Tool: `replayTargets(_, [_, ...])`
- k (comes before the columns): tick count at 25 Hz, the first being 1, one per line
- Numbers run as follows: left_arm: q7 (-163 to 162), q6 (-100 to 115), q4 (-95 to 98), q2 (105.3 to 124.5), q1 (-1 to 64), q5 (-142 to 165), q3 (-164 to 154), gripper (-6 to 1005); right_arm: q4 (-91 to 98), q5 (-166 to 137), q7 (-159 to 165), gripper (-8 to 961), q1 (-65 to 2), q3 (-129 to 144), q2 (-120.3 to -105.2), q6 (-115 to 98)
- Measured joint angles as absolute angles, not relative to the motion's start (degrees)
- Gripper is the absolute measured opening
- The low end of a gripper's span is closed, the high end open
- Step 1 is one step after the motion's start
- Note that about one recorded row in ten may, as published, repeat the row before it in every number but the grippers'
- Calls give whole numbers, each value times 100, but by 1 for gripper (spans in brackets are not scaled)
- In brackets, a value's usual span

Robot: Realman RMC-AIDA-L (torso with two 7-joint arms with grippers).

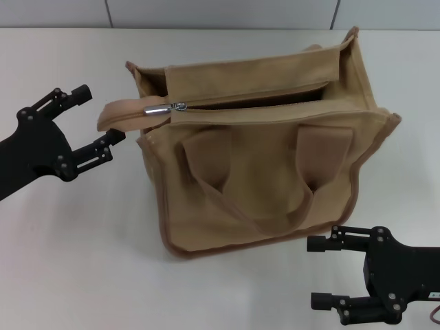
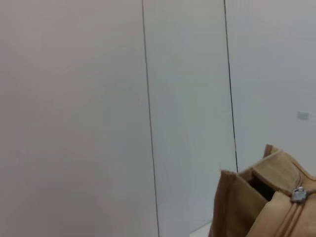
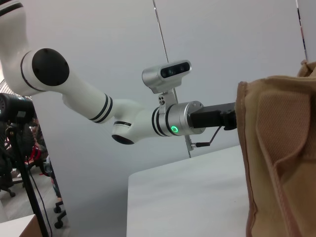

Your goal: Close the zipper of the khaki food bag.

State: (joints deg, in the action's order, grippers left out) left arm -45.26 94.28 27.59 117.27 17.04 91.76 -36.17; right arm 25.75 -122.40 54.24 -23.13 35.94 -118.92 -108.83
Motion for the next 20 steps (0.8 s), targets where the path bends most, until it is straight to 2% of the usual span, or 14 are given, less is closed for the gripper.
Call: replayTargets(20, [-4063, 9708, 2800, 11785, 1687, 9168, -3461, 737, 2575, -12215, 5449, 758, -2336, 3567, -11882, -10872])
